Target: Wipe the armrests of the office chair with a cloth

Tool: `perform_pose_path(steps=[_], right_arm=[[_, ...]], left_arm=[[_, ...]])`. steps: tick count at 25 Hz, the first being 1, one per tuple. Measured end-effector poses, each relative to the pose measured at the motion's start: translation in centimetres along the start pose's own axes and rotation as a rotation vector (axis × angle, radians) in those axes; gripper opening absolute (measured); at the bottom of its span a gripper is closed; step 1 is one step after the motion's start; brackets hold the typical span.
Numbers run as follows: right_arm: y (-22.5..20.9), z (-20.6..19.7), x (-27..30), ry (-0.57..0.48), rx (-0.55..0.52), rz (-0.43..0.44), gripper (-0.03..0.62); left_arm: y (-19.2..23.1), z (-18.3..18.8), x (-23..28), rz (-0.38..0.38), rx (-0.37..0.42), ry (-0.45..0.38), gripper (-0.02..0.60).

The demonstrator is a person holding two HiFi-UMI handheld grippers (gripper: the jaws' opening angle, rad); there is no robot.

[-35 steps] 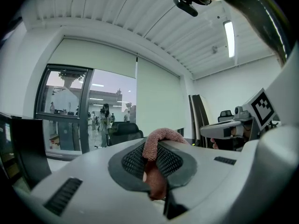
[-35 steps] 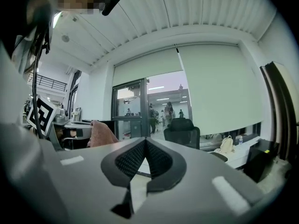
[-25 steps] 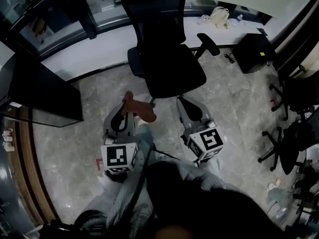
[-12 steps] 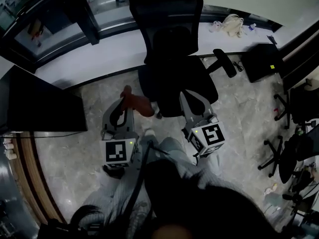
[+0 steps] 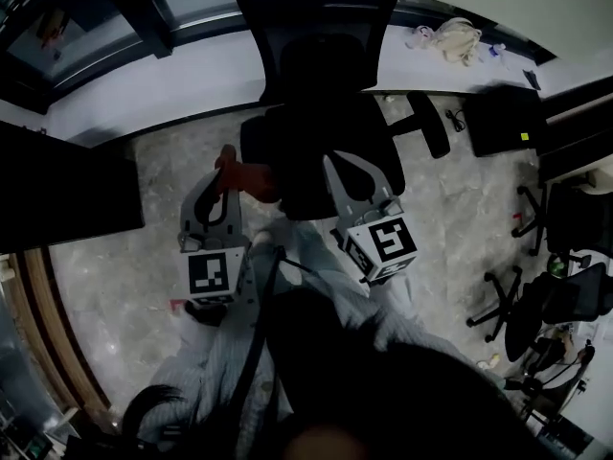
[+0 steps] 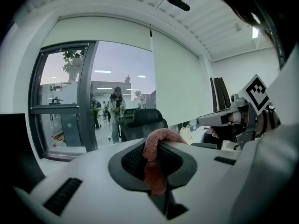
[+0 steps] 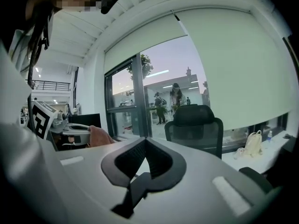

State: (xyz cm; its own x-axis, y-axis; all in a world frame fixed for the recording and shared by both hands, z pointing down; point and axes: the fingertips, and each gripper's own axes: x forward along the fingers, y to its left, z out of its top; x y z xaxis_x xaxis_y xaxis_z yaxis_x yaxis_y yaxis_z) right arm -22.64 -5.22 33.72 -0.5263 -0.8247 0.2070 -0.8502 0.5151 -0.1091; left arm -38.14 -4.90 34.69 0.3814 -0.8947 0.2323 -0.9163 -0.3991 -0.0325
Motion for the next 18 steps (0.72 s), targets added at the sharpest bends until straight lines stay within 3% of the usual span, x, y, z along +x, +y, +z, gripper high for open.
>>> perform_pose_path(steps=[2, 11, 18], right_arm=[[-1.3, -0.5, 0.4, 0.02, -0.008, 0.036, 0.002], [-4.4, -4.4, 2.9, 0.115, 0.009, 0.107, 0.002], [-4.0, -7.4, 4.8, 0.177, 0.033, 0.133, 0.002]], left_arm=[[-0.9, -1.4, 1.2, 0.023, -0.026, 0.007, 0.026], [-2.9, -9.1, 4.3, 0.059, -0.109, 0.195, 0.026], [-3.9, -17.4, 5.3, -0.039, -0.194, 0.444, 0.026]])
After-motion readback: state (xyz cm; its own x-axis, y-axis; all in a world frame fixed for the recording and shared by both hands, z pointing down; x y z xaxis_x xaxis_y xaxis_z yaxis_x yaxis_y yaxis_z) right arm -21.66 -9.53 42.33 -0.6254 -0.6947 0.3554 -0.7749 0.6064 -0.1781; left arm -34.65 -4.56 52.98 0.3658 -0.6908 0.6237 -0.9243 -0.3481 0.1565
